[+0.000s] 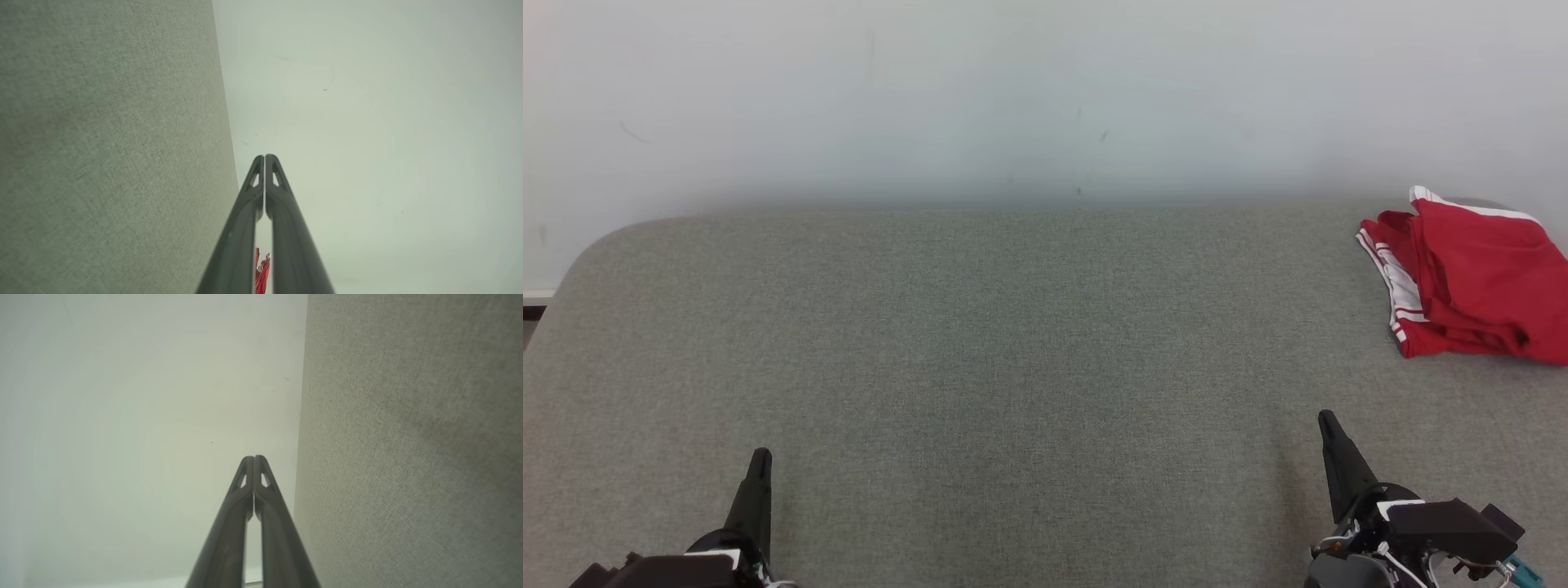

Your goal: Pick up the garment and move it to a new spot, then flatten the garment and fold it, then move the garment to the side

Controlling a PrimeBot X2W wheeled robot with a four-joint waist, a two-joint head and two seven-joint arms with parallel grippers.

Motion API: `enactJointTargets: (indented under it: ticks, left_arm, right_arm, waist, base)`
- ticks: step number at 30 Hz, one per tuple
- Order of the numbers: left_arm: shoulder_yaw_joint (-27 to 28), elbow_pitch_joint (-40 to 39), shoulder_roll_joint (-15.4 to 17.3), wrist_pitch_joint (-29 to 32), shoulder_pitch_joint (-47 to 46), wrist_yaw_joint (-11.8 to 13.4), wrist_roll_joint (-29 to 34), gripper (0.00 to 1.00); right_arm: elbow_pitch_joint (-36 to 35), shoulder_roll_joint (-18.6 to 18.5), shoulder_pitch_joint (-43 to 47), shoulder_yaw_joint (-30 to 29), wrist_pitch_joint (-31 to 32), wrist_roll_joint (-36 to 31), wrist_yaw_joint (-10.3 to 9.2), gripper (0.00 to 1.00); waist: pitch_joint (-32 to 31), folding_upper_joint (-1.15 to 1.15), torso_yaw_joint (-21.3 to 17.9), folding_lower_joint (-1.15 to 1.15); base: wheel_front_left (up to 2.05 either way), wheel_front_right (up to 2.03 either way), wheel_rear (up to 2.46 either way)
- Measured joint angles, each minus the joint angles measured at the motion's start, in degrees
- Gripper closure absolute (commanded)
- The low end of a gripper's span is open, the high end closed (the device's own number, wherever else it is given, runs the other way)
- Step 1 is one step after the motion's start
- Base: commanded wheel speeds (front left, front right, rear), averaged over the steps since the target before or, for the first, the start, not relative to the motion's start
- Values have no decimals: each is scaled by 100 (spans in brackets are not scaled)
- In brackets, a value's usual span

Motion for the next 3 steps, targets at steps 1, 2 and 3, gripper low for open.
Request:
enactJointTargets:
  ticks: [1, 2, 3]
  left_arm:
    - [-2, 0, 0, 0, 0, 0, 0, 100]
    - [-2, 0, 0, 0, 0, 0, 0, 100]
    - [-1, 0, 0, 0, 0, 0, 0, 100]
  right_arm:
    - [2, 0, 0, 0, -1, 0, 0, 100]
    - [0, 0, 0, 0, -1, 0, 0, 100]
    - [1, 0, 0, 0, -1, 0, 0, 100]
  waist:
    - [0, 0, 0, 0]
    - [0, 0, 0, 0]
    - [0, 0, 0, 0]
  base:
    - [0, 0, 0]
    - [0, 0, 0]
    - [0, 0, 0]
